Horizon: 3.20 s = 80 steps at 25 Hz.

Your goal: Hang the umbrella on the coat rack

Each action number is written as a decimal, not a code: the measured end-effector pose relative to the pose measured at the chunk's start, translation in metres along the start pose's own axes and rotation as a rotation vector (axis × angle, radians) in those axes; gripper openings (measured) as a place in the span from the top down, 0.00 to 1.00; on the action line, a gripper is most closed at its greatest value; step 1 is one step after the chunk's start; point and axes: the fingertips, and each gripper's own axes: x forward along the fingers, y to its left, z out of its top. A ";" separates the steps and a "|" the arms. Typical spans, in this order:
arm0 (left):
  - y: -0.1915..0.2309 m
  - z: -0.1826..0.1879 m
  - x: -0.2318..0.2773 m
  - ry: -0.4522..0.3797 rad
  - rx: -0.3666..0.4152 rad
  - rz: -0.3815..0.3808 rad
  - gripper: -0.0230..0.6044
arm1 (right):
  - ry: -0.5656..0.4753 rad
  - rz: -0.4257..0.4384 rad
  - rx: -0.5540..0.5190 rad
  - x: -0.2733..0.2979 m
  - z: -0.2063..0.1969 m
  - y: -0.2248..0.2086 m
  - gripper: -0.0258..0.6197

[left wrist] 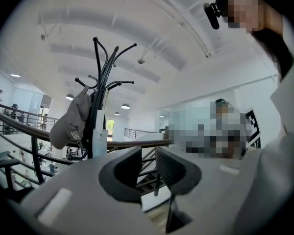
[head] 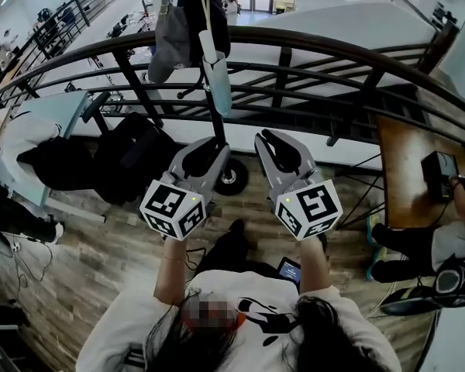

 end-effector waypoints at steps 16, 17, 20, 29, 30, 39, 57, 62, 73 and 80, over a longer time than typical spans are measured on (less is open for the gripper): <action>-0.034 -0.020 -0.080 0.051 -0.028 0.072 0.83 | 0.013 -0.026 0.038 -0.053 -0.020 0.053 0.93; -0.032 -0.021 -0.086 0.054 -0.028 0.080 0.83 | 0.014 -0.019 0.038 -0.052 -0.021 0.061 0.93; -0.028 -0.022 -0.105 0.056 -0.033 0.092 0.83 | 0.021 0.001 0.036 -0.050 -0.022 0.082 0.93; -0.014 -0.030 -0.178 0.048 -0.024 0.098 0.83 | 0.043 0.031 0.031 -0.044 -0.026 0.163 0.94; -0.012 -0.032 -0.189 0.052 -0.025 0.099 0.83 | 0.048 0.032 0.034 -0.044 -0.027 0.174 0.94; -0.004 -0.050 -0.276 0.065 -0.048 0.045 0.83 | 0.108 0.021 0.036 -0.047 -0.044 0.270 0.94; -0.074 -0.093 -0.330 0.097 -0.062 -0.126 0.83 | 0.225 -0.045 0.046 -0.128 -0.087 0.333 0.94; -0.096 -0.104 -0.339 0.106 -0.091 -0.167 0.83 | 0.241 -0.064 0.061 -0.152 -0.094 0.340 0.95; -0.130 -0.111 -0.332 0.122 -0.081 -0.242 0.83 | 0.250 -0.117 0.081 -0.190 -0.105 0.334 0.95; -0.140 -0.110 -0.327 0.124 -0.066 -0.268 0.83 | 0.238 -0.127 0.066 -0.191 -0.101 0.326 0.95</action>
